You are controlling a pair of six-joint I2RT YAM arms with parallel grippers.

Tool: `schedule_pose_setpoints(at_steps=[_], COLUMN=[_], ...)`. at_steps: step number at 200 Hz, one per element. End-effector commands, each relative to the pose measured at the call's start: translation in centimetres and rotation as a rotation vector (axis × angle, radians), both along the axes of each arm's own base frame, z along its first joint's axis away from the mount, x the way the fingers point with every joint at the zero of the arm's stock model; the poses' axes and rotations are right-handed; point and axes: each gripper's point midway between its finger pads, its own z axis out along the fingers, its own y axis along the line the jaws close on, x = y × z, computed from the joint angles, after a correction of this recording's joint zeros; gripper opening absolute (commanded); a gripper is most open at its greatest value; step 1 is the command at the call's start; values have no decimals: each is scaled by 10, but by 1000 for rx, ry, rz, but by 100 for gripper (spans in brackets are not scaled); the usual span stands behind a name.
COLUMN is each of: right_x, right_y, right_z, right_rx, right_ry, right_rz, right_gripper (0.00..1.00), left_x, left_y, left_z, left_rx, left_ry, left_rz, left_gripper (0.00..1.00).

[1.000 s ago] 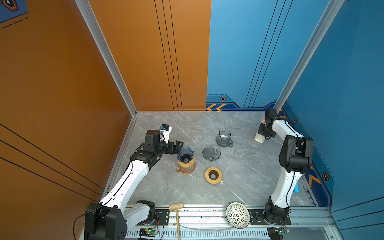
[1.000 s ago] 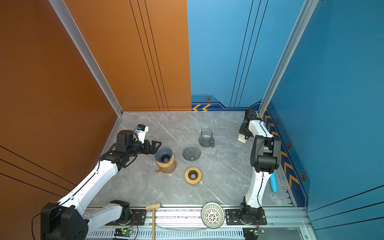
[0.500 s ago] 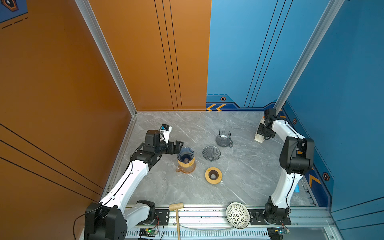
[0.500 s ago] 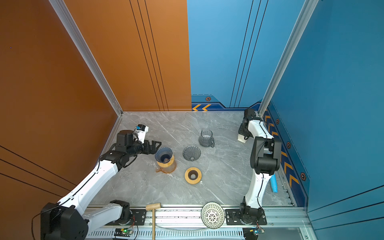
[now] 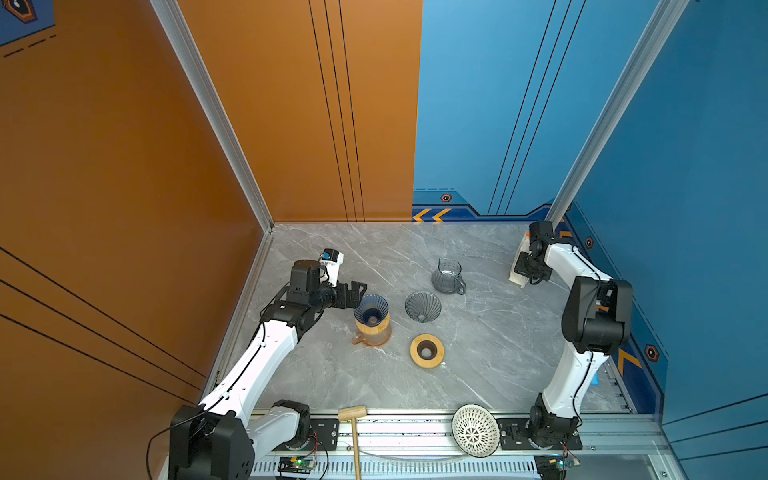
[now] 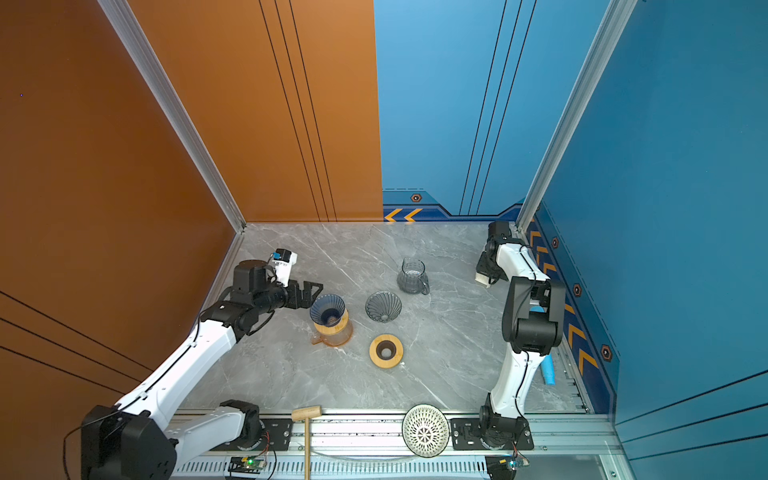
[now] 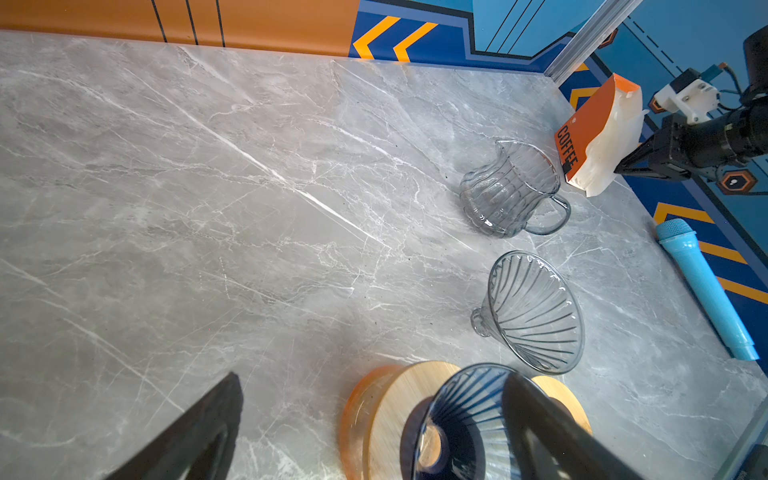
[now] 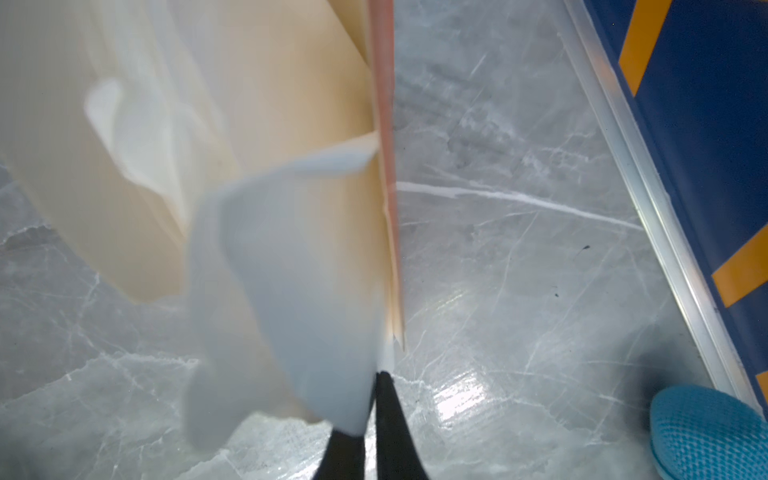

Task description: Place the coffee filter in the dripper

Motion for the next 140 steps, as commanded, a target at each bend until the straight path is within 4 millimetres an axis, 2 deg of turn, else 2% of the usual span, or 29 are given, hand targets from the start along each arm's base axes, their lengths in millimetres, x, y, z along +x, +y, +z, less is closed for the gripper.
schedule_pose_setpoints(at_steps=[1, 73, 140], right_x=[-10, -15, -2], right_y=[2, -9, -17], right_z=[16, 34, 25], right_rx=[-3, -74, -49], right_ry=[-12, -37, -34], right_rz=[-13, -7, -11], right_gripper=[15, 23, 24], left_x=[-4, -5, -5], left_y=[-2, -2, -2], left_z=[-6, -6, -5], left_rx=[-4, -5, -2], left_ry=[13, 12, 14], left_rz=[-24, -26, -22], left_gripper=[98, 98, 98])
